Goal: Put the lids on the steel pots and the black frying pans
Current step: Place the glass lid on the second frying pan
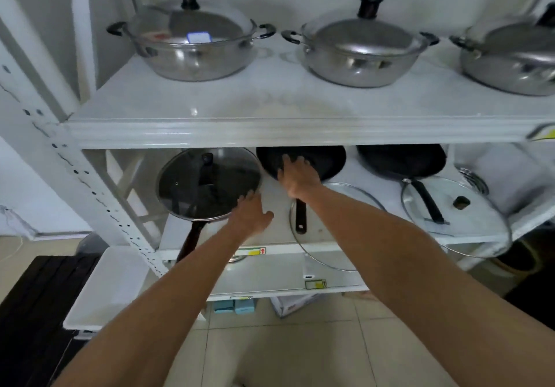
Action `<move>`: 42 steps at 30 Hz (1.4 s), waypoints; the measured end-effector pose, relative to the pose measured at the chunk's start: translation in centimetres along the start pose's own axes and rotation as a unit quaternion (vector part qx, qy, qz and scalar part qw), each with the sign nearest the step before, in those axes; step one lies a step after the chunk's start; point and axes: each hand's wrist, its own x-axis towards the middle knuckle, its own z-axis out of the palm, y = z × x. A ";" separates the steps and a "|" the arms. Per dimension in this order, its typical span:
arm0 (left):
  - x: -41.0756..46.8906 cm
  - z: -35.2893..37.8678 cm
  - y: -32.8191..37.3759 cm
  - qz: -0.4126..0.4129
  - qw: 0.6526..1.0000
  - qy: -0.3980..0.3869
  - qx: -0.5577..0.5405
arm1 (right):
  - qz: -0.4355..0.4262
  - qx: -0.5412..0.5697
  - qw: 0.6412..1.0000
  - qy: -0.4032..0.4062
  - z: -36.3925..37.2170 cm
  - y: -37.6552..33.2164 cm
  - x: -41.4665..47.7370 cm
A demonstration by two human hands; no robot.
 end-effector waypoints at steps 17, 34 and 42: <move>9.4 9.7 9.3 0.061 0.997 0.003 0.043 | 0.087 -0.002 0.991 -0.102 7.7 20.3 -4.9; 10.3 9.1 7.2 0.046 0.999 -0.016 0.005 | 0.052 -0.077 0.992 -0.089 6.6 18.7 -5.9; 9.2 6.9 6.2 0.061 0.997 -0.036 0.040 | 0.074 -0.075 0.993 -0.060 2.8 19.0 -9.2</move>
